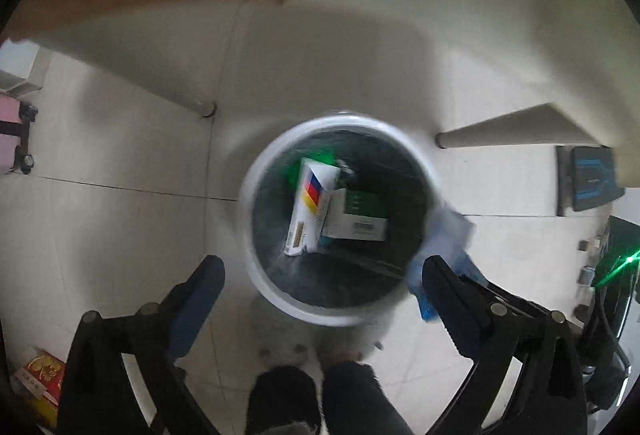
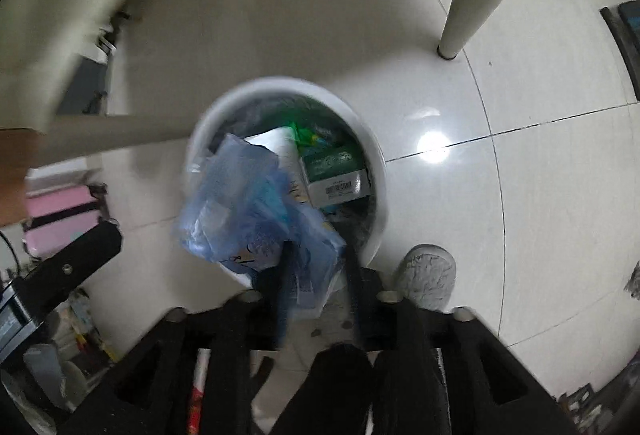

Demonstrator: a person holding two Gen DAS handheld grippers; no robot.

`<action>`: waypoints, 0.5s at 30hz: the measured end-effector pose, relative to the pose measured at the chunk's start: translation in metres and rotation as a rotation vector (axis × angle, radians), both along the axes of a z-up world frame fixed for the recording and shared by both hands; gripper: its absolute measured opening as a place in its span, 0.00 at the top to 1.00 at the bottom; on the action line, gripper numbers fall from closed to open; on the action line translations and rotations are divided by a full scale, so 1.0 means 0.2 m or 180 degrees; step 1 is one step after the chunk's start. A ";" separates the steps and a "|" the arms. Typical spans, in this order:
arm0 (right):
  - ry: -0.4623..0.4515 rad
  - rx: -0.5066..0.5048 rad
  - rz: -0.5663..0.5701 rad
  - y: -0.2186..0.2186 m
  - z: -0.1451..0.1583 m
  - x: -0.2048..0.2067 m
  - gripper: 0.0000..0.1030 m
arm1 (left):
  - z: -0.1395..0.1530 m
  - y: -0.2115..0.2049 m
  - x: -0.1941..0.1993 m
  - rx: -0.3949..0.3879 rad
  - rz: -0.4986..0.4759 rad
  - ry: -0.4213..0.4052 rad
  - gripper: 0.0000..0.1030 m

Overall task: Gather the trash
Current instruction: 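Lower the medicine box and blue bag into the bin and release both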

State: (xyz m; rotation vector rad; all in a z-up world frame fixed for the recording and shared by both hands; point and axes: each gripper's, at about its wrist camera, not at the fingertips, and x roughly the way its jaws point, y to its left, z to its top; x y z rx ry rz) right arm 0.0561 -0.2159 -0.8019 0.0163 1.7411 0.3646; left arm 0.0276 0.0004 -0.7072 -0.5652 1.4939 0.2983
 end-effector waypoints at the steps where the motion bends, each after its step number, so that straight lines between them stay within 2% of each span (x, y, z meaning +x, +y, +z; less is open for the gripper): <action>1: 0.0021 -0.0015 0.0010 0.01 -0.03 0.00 0.35 | -0.02 0.01 -0.02 0.0064 0.0028 0.0000 0.01; 4: -0.0071 -0.0157 0.0110 0.04 -0.07 -0.02 0.13 | -0.02 0.03 -0.06 0.0240 0.0079 -0.0054 0.00; 5: -0.0119 -0.0220 0.0167 0.05 -0.06 -0.04 0.09 | -0.02 0.03 -0.08 0.0258 0.0072 -0.0043 0.00; 6: -0.0161 -0.0280 0.0210 0.05 -0.06 -0.03 0.01 | -0.01 0.03 -0.09 0.0242 0.0052 -0.0025 0.00; 11: -0.0309 -0.0522 0.0355 0.07 0.02 -0.09 0.00 | 0.07 0.00 -0.13 0.0493 -0.0125 0.0119 0.00; 15: -0.0395 -0.0548 0.0375 0.06 0.13 -0.12 0.00 | 0.19 0.01 -0.20 0.0526 -0.0120 0.0162 0.00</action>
